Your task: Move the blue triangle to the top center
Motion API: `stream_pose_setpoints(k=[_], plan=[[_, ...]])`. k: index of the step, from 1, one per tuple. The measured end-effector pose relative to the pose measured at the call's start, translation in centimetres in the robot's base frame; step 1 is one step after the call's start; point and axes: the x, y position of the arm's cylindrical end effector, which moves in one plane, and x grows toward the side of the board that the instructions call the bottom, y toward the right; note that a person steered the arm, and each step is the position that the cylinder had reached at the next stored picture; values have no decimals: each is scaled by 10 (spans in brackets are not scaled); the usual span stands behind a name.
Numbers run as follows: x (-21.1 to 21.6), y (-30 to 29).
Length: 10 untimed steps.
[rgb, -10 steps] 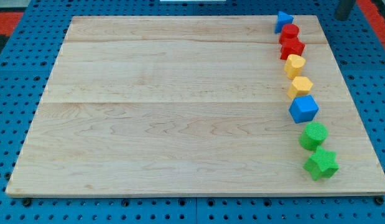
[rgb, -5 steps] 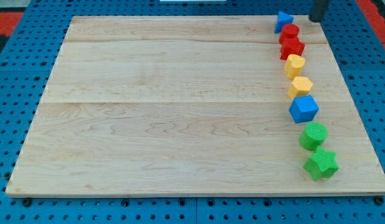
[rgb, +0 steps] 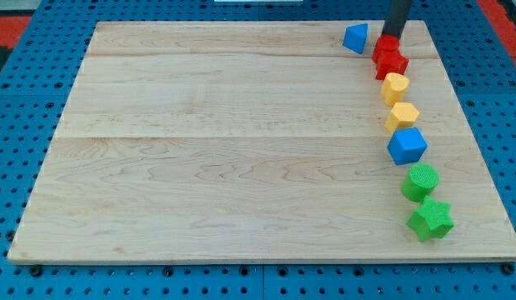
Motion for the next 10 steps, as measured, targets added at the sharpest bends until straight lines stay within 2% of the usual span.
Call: stream_pose_setpoints(k=[1, 2, 3, 4, 5, 6, 7, 8, 9, 10], plan=[[-1, -55], [-2, -64], [-11, -15], [-37, -45], [-34, -119], [-14, -179], [-14, -107], [21, -113], [22, -174], [6, -212]])
